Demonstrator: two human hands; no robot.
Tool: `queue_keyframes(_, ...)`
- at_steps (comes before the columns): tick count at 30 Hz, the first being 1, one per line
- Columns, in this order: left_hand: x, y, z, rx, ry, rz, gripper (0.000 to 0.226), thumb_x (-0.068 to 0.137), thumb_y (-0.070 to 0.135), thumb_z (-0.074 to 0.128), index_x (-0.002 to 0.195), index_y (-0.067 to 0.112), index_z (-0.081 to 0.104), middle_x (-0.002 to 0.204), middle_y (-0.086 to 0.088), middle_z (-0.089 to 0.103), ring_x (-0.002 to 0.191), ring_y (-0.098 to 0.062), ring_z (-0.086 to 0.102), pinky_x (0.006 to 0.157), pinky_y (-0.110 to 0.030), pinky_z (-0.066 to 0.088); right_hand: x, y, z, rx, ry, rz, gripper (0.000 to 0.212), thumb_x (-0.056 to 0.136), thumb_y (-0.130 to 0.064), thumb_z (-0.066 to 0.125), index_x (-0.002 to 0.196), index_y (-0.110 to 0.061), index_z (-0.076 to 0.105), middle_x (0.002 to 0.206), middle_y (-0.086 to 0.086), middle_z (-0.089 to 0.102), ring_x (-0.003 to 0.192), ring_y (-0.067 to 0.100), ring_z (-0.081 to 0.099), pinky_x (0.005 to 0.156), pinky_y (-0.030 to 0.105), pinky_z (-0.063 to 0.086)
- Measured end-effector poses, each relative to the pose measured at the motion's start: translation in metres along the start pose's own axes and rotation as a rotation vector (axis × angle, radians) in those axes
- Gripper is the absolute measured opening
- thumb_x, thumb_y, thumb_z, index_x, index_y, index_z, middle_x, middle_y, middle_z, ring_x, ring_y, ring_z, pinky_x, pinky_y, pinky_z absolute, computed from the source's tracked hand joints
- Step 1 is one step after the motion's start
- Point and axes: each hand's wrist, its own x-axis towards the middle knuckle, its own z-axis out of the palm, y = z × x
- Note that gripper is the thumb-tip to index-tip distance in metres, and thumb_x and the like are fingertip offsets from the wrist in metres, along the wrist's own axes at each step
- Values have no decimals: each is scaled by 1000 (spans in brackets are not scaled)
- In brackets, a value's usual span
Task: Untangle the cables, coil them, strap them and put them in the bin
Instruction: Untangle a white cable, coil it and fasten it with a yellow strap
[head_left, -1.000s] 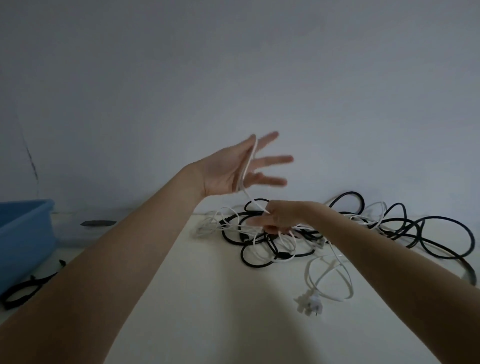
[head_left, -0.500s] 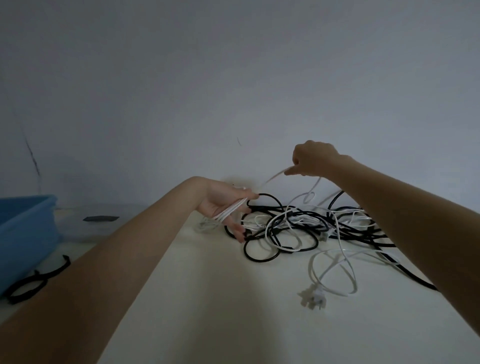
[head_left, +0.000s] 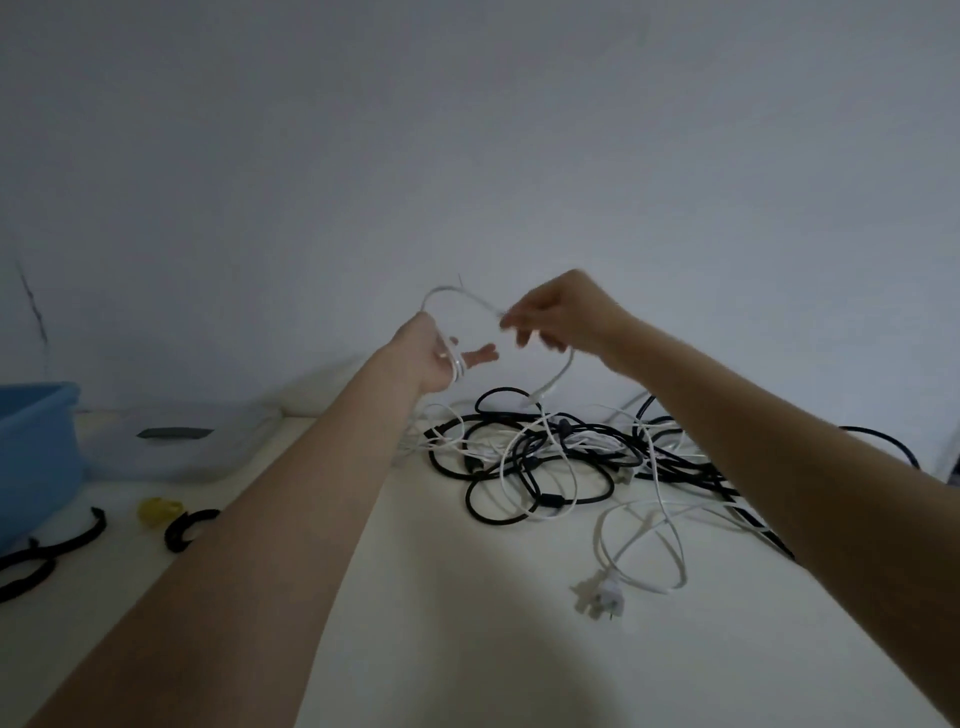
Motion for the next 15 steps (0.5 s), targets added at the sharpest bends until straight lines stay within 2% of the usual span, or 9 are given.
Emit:
queue_keyframes(3,-1,2,9,-5,-123,-17,45,104,27,16,134,0,37,137,-21,47,120,-37,53,94,-57,36,-13,13,21,-190,-310,37,14,87,-16,64,83,-6,74,51,-13,63,35,-1,44,45,10,42)
queue_keyframes(4,-2,3,11,-23,-148,6,40,104,25,16,125,5,43,129,-18,56,114,-31,59,99,-56,34,-16,19,25,-155,-356,67,16,87,-15,64,83,-4,74,54,-10,65,37,1,45,45,11,42)
queue_keyframes(5,-2,5,14,-52,-157,42,31,103,22,19,116,10,45,110,-16,67,94,-25,68,99,-54,38,-19,24,27,-112,-382,95,17,87,-15,63,81,-4,73,55,-7,65,38,4,44,45,12,41)
queue_keyframes(6,-1,7,15,-87,-155,68,24,103,20,22,109,12,43,83,-12,72,66,-18,69,91,-50,48,-22,28,29,-75,-413,125,18,88,-16,62,78,-5,73,54,-5,65,37,5,43,45,13,40)
queue_keyframes(7,-1,9,16,-135,-153,78,21,102,20,25,107,10,44,58,-8,65,41,-12,57,73,-42,57,-24,31,31,-44,-458,164,19,89,-18,62,77,-8,72,52,-3,64,36,6,42,46,15,40)
queue_keyframes(8,0,11,16,-158,-158,87,23,103,20,27,105,7,46,44,-3,54,29,-7,42,54,-28,57,-27,33,33,-13,-506,204,21,90,-22,61,77,-9,72,51,-1,62,35,7,40,47,17,40)
queue_keyframes(10,-4,17,17,-101,-237,94,30,104,23,28,104,3,51,39,3,41,24,-2,28,33,-13,37,-32,36,35,54,-560,283,29,91,-30,58,77,-7,71,46,2,53,36,11,35,46,19,36)
queue_keyframes(12,-12,19,20,7,-355,78,32,104,26,28,107,4,51,44,4,41,25,-2,27,30,-11,23,-31,40,35,87,-539,364,37,91,-36,57,71,-7,67,43,0,41,39,12,30,46,21,29)
queue_keyframes(15,-21,20,23,70,-463,76,33,104,28,27,114,6,50,51,2,45,26,-2,28,31,-10,19,-30,40,35,112,-452,438,40,90,-39,57,65,-9,63,45,-3,38,42,12,31,48,20,29)
